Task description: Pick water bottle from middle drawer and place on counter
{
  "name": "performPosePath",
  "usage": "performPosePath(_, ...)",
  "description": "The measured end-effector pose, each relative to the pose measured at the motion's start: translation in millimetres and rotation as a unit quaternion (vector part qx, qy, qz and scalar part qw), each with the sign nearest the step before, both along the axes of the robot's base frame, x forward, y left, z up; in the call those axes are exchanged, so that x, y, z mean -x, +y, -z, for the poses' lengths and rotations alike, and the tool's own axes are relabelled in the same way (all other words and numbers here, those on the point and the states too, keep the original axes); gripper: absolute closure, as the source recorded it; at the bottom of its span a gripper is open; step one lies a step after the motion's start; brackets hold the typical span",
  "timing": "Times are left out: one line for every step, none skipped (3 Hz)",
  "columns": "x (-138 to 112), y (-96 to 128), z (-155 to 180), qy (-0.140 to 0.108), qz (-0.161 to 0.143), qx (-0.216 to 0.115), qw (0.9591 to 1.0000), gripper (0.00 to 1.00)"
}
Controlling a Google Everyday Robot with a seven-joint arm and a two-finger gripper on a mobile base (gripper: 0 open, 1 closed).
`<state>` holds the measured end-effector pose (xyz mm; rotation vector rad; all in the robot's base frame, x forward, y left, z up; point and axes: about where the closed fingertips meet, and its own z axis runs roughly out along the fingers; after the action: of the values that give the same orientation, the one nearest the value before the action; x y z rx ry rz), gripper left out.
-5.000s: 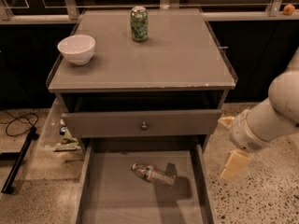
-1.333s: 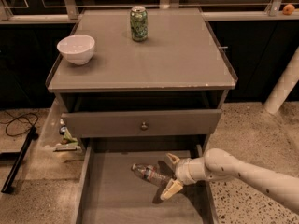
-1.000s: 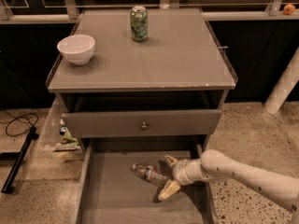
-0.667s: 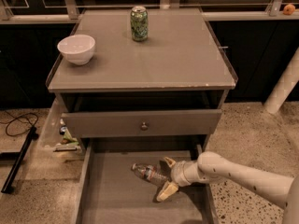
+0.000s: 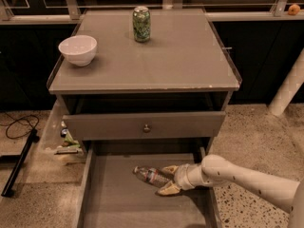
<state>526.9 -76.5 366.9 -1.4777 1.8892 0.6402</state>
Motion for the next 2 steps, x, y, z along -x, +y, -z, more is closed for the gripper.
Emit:
performPosePath(0.0, 0.0, 0.0, 0.0, 0.0, 0.0, 1.0, 0.66)
performPosePath(0.2, 0.0, 0.0, 0.0, 0.0, 0.0, 1.0, 0.89)
